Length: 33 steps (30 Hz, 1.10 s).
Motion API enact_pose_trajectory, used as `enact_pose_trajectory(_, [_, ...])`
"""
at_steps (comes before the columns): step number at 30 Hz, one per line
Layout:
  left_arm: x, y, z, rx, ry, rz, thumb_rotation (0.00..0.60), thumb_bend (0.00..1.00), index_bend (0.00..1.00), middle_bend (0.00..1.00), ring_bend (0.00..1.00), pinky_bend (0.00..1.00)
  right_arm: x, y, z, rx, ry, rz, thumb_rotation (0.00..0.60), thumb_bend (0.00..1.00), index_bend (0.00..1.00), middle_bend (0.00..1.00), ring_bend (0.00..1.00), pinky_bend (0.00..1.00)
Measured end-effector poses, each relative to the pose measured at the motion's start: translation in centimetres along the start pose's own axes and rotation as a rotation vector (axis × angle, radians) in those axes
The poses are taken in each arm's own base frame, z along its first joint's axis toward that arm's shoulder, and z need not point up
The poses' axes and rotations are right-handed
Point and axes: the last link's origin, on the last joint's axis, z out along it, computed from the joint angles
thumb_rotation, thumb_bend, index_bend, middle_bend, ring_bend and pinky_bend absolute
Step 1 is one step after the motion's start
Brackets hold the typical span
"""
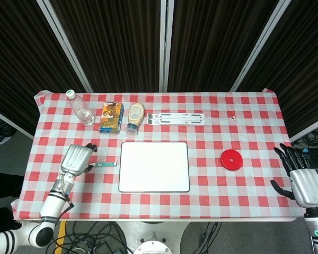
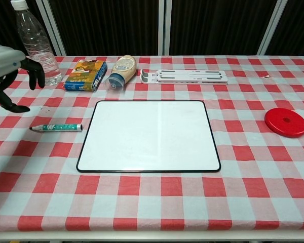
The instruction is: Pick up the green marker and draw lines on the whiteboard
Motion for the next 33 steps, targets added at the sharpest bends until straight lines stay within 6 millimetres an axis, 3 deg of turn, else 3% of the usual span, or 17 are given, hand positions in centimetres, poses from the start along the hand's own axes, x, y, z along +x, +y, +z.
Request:
enact_pose_trajectory(15, [-2.2,6.6,3.8,0.056,-0.237,0.147,0.600,0.22,0.41,0.44,0.77,0.86,-0.3,0.1,-0.1,-0.019,-0.019,0.001,0.600,0.15,0.00,0.00,0.00,0.00])
enact_pose_trajectory(33, [-3.4,7.3,5.3,0.107,-0.286,0.184,0.600,0.27,0.46,0.49,0.79,0.87,-0.6,0.3,-0.4,-0.042,-0.031,0.001,0.600,0.15,0.00,0.00,0.00,0.00])
